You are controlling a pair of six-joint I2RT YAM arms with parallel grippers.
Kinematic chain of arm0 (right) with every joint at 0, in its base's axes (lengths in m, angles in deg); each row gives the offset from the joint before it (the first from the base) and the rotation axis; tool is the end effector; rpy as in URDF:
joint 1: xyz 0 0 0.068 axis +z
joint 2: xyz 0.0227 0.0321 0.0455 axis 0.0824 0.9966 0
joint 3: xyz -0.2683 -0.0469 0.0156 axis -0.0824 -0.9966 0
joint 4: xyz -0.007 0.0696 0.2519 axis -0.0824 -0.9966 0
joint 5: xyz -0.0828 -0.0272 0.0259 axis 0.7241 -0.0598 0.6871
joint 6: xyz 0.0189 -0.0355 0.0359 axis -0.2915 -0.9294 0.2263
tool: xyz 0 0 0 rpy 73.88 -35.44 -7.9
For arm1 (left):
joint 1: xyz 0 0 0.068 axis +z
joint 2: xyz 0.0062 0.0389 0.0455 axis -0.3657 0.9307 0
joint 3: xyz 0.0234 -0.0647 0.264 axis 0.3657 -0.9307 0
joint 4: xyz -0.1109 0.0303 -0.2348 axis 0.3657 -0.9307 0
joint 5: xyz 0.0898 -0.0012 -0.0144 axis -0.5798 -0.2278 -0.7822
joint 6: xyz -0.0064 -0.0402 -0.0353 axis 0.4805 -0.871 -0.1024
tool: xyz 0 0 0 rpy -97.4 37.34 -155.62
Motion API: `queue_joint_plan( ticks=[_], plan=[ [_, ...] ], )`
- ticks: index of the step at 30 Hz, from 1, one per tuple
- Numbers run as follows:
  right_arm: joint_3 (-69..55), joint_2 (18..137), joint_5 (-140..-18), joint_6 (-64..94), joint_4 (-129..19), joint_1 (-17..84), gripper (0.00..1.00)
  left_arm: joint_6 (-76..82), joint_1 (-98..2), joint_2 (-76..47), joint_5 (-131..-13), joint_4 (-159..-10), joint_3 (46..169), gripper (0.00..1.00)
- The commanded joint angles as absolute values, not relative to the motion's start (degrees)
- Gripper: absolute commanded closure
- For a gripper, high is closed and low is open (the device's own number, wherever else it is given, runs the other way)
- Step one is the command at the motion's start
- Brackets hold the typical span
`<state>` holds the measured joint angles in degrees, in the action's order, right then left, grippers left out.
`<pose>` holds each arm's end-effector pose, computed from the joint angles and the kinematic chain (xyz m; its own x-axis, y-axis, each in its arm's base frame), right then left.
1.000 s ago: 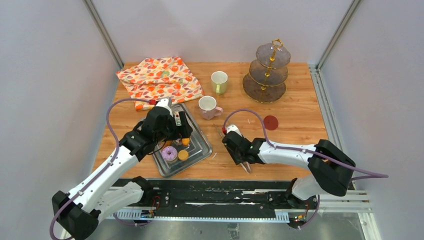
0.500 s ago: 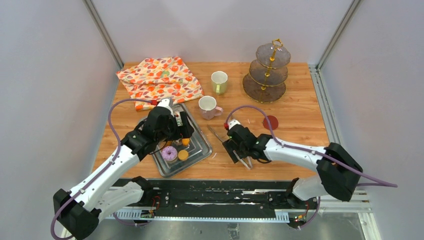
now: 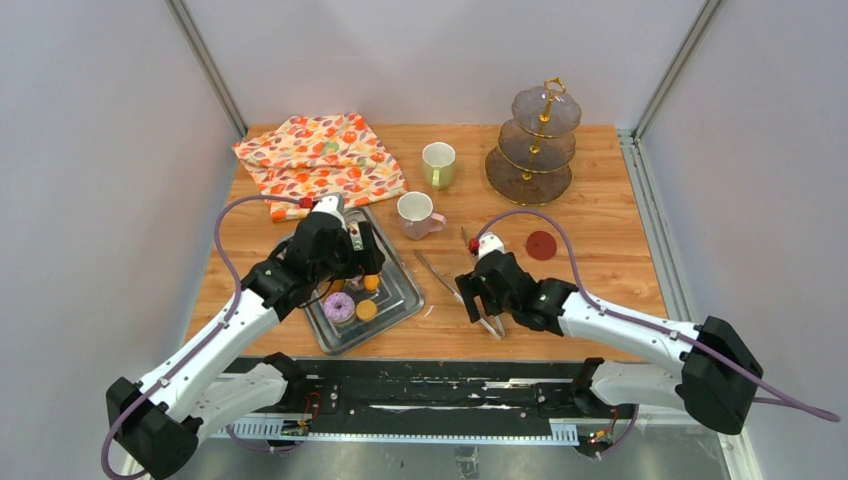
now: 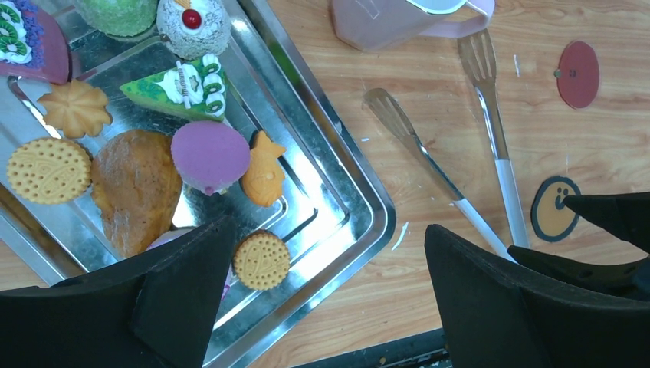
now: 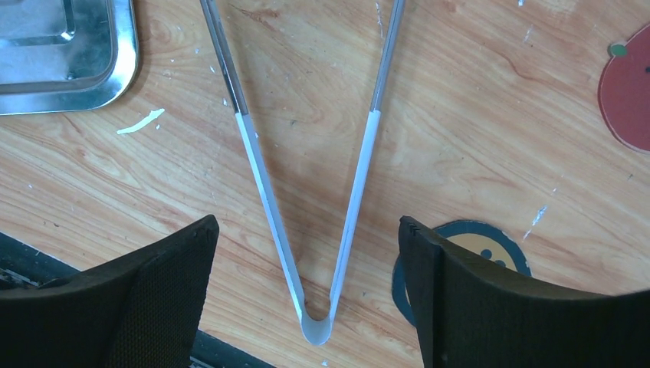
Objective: Serve the afternoon tea
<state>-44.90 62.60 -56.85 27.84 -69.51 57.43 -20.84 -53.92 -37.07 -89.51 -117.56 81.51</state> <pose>0.1499 0.1814 0.2163 -0.6126 -0.2718 -0.7422 -0.4775 0.8755 0.0735 0.1685 -0.1007 0.2880 -0.6652 -0.2502 -0.7035 0.0528 0.9241 -0.3786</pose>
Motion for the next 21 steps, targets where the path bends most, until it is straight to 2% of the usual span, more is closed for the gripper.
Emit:
queue_joint_plan(
  ticks=[1,7,12,21],
  plan=[
    [-44.8,63.1,-57.2,24.0,-68.6,56.9,0.14,-20.0,-53.6,-36.0,-90.5,-117.0,83.8,0.02],
    [-44.2,64.4,-57.1,25.9,-68.8,56.8,0.13,-20.0,-53.6,-34.7,-89.3,-116.9,84.1,0.02],
    [-49.1,65.2,-60.0,26.1,-60.3,56.8,0.13,-20.2,-53.6,-35.1,-88.8,-116.7,83.8,0.02],
    [-52.5,69.9,-57.9,23.7,-51.7,56.7,0.13,-20.1,-53.6,-34.7,-89.2,-117.1,83.9,0.02]
  ],
)
